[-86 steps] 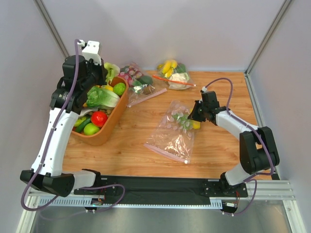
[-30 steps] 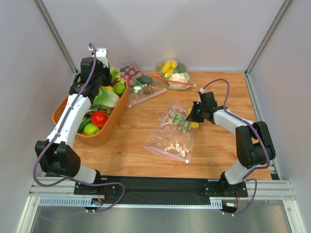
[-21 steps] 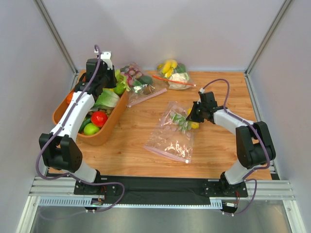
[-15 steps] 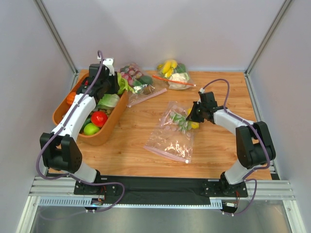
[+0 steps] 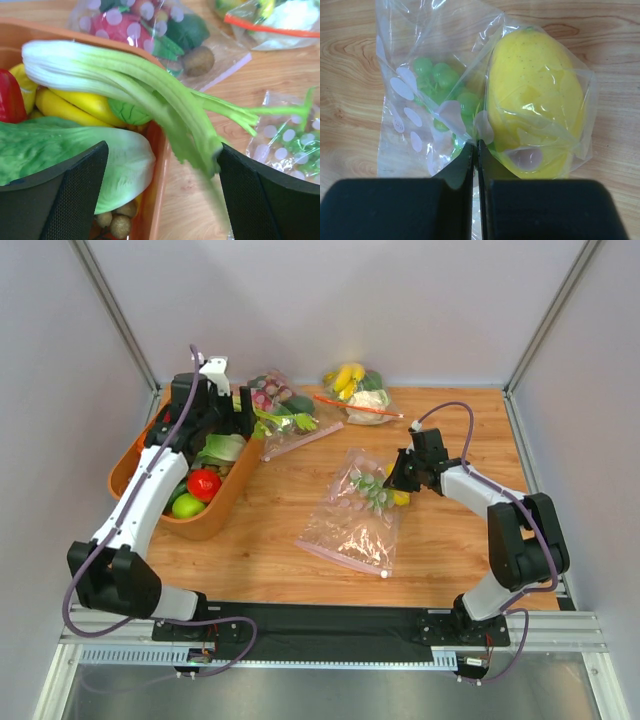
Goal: Open the zip-top bag and remove the fake food
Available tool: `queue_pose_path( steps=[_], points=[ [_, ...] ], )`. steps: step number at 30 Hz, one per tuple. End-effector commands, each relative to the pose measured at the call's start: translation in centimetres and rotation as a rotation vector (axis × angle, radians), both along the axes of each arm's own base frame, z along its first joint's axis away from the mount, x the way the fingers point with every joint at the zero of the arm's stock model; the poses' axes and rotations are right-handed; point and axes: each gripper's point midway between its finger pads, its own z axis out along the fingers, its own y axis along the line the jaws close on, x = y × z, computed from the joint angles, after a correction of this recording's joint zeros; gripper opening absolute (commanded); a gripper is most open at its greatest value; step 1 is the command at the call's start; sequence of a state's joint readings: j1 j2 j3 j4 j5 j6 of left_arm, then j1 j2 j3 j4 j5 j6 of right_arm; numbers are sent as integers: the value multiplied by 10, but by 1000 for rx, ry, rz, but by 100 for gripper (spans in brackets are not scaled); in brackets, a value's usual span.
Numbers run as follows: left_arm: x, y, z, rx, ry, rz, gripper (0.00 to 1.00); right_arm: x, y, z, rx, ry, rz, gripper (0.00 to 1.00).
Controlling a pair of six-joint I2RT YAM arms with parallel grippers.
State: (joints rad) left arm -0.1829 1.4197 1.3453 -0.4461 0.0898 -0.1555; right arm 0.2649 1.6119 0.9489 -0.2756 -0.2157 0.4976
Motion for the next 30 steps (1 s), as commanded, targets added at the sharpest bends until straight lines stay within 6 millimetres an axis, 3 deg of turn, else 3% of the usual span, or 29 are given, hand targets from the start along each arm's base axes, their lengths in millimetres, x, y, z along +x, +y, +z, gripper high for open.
queue_pose_path(
  steps=[1, 2, 10, 14, 17, 18, 20, 21, 22, 23, 26, 28, 29, 30],
  points=[
    [-14, -5, 54, -47, -127, -35, 95, 4, 1, 20, 11, -57, 14, 0],
    [-18, -5, 58, -45, -137, -44, 99, 3, 0, 20, 10, -56, 11, 0],
    [-65, -4, 97, -49, -255, -106, 99, 4, 2, 21, 13, -56, 19, 0],
    [-89, -13, 102, -53, -313, -150, 99, 7, 2, 24, 8, -61, 19, 0],
    [-109, -30, 92, -43, -325, -197, 97, 8, 0, 23, 1, -58, 12, 0],
    [-121, -48, 82, -34, -315, -252, 96, 7, 1, 24, 0, -56, 15, 0],
    [-128, -59, 61, -4, -288, -259, 95, 8, -1, 24, -4, -55, 8, 0],
    [-143, -81, 55, -14, -280, -334, 95, 8, -1, 24, -5, -56, 7, 0],
    [-146, -86, 48, -13, -267, -320, 93, 8, -1, 24, -8, -57, 2, 0],
    [-162, -108, 32, -14, -244, -390, 93, 7, -2, 24, -12, -55, 2, 0],
    [-182, -136, 6, -31, -203, -438, 92, 6, -5, 22, -20, -51, -10, 0],
    [-210, -161, -41, -17, -110, -514, 92, 5, -6, 21, -21, -53, -14, 0],
    [-217, -171, -44, -29, -95, -534, 92, 4, -6, 21, -19, -55, -16, 0],
    [-232, -182, -72, -3, -31, -583, 92, 4, -6, 22, -16, -62, -17, 0]
  ],
)
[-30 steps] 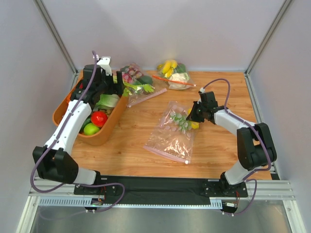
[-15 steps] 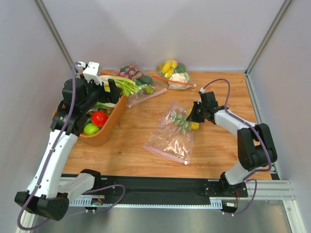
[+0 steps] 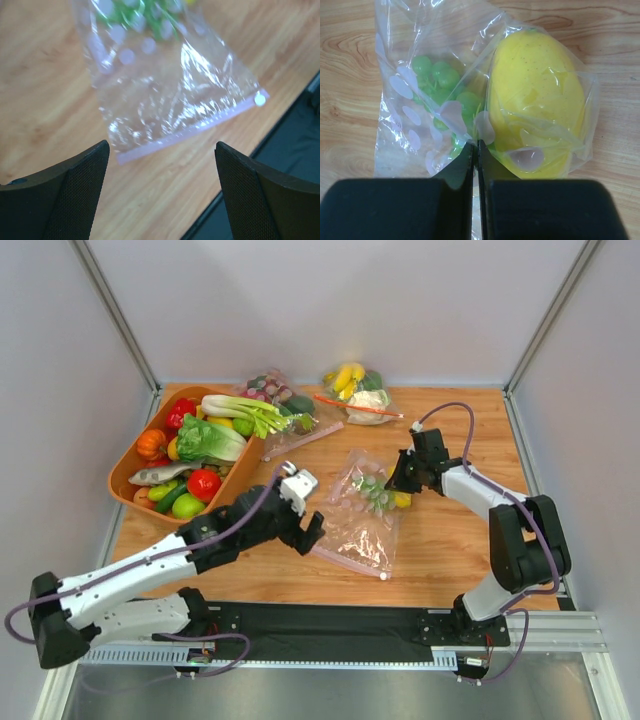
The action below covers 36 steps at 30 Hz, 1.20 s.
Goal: Open the zip-top bag and remove the fake food
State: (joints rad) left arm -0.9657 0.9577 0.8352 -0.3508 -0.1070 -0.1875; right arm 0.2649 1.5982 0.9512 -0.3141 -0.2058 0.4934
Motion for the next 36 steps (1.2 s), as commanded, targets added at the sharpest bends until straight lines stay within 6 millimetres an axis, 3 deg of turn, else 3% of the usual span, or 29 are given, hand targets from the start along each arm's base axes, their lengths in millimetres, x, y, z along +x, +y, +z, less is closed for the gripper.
queue_pose_path(
  steps=[1, 3, 6, 10, 13, 23, 26, 32, 35, 36],
  points=[
    [-18, -30, -31, -25, 76, -5, 92, 8, -2, 24, 0, -88, -10, 0],
    [-33, -40, -61, 8, 142, -40, 92, 5, -4, 26, -9, -95, -11, 0],
    [-43, -46, -84, 43, 207, -72, 91, 3, -8, 32, -24, -108, -18, 0],
    [-50, -46, -98, 74, 235, -100, 91, 0, -10, 33, -35, -104, -15, 0],
    [-49, -50, -106, 71, 229, -108, 90, -1, -7, 31, -19, -96, -15, 0],
    [-32, -46, -166, 197, 261, 15, 79, -23, -9, 22, -41, -66, -30, 0],
    [-24, -46, -173, 182, 269, 55, 82, -36, -16, 20, -80, -63, -42, 0],
    [-2, -52, -161, 127, 214, 101, 85, -58, -26, 16, -118, -36, -43, 4],
    [8, -52, -154, 121, 178, 117, 86, -70, -28, 5, -142, -9, -36, 11],
    [10, -52, -153, 117, 171, 118, 86, -73, -28, 2, -146, 1, -34, 21]
  ],
)
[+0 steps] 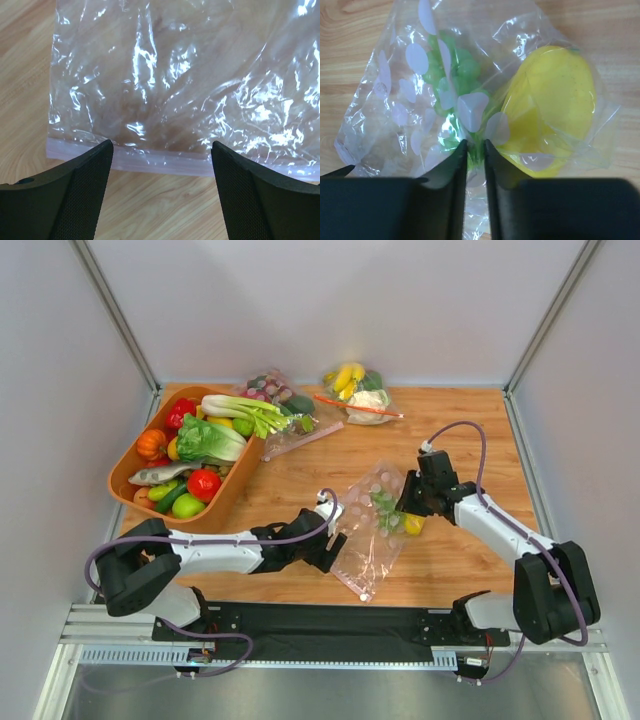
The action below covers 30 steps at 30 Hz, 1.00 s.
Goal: Open the zip-top bag and remove the fake food
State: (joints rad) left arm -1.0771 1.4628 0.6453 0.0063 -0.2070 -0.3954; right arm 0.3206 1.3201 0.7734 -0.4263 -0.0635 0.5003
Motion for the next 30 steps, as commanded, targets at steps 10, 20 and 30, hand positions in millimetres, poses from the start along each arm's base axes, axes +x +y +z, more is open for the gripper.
queue_pose_path(
  steps=[10, 20, 30],
  points=[
    [33, -3, 26, -76, -100, 54, 88, -16, -11, 49, -69, -123, 61, 61],
    [62, 19, 56, -127, -130, 123, 91, -66, 42, 73, -115, -168, 324, 64],
    [59, 59, 88, -203, -111, 214, 95, -119, 138, 32, -159, -179, 659, 64]
  ],
)
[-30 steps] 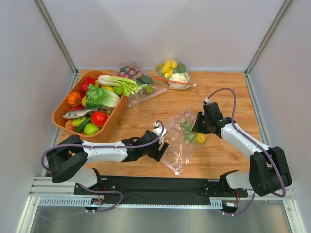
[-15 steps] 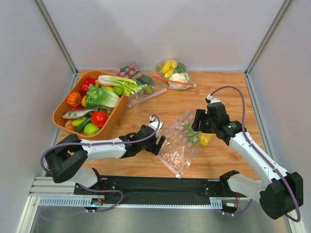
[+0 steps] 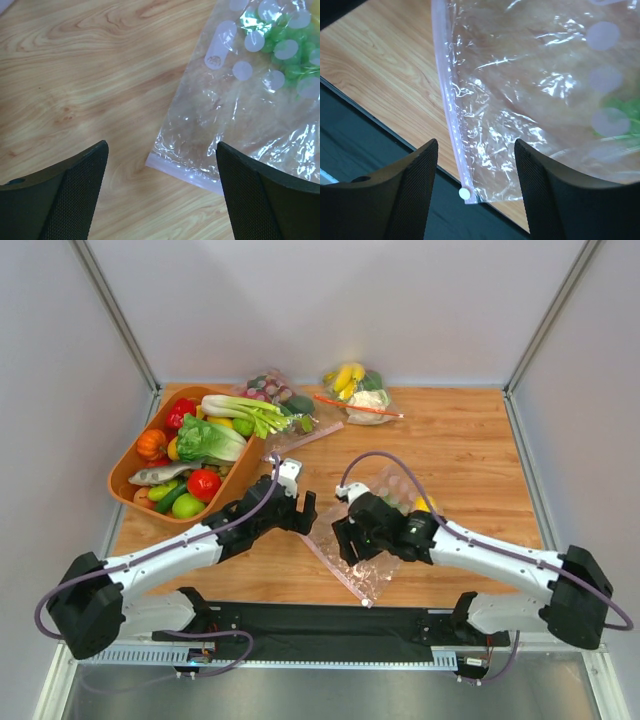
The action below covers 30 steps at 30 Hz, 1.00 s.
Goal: Open the zip-top bag and remove the fake food
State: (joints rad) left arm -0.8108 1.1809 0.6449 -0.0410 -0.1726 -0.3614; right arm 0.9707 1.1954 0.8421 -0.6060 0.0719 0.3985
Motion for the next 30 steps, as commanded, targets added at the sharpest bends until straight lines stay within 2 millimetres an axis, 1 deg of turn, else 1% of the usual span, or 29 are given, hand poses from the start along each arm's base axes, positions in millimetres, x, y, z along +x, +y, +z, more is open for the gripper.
queue_pose_path(
  steps=[1, 2, 3, 4, 5, 6, 7, 11, 13, 18, 19, 22, 24, 25, 26, 28, 29, 30],
  points=[
    [-12, 6, 3, -24, 26, -7, 95, 6, 25, -7, -22, -86, 21, 64],
    [-14, 9, 2, -22, 34, -3, 95, 0, 32, -11, -37, -99, 49, 64],
    [-16, 10, 0, -22, 39, -2, 95, 1, 31, -21, -80, -110, 45, 64],
    [-18, 10, 3, -36, 37, 0, 95, 1, 34, -24, -91, -127, 49, 64],
    [-19, 13, 2, -31, 42, 6, 95, -4, 38, -30, -109, -136, 68, 64],
    [-20, 14, 1, -32, 45, 7, 95, -4, 36, -39, -150, -149, 69, 64],
    [-21, 16, 3, -41, 42, 13, 95, -9, 39, -43, -167, -160, 90, 64],
    [-24, 21, 4, -41, 41, 19, 95, -16, 41, -52, -215, -188, 111, 64],
    [-24, 21, 6, -43, 37, 18, 96, -16, 40, -53, -235, -206, 112, 64],
    [-24, 23, 4, -34, 41, 15, 96, -20, 41, -67, -294, -211, 134, 63],
    [-24, 23, 3, -30, 43, 14, 96, -22, 41, -70, -305, -211, 143, 63],
    [-25, 24, 3, -25, 43, 14, 96, -23, 40, -74, -346, -222, 146, 61],
    [-25, 26, 2, -23, 44, 16, 96, -22, 40, -78, -365, -225, 146, 59],
    [-25, 26, 4, -26, 40, 17, 96, -22, 40, -79, -367, -222, 148, 56],
    [-24, 27, 3, -24, 40, 20, 96, -22, 40, -79, -365, -222, 147, 48],
    [-25, 27, 4, -24, 38, 19, 96, -23, 40, -79, -373, -220, 151, 37],
    [-25, 28, 4, -21, 36, 18, 96, -22, 39, -78, -374, -222, 150, 28],
    [-25, 29, 5, -20, 32, 15, 96, -22, 40, -76, -369, -222, 151, 24]
  ],
)
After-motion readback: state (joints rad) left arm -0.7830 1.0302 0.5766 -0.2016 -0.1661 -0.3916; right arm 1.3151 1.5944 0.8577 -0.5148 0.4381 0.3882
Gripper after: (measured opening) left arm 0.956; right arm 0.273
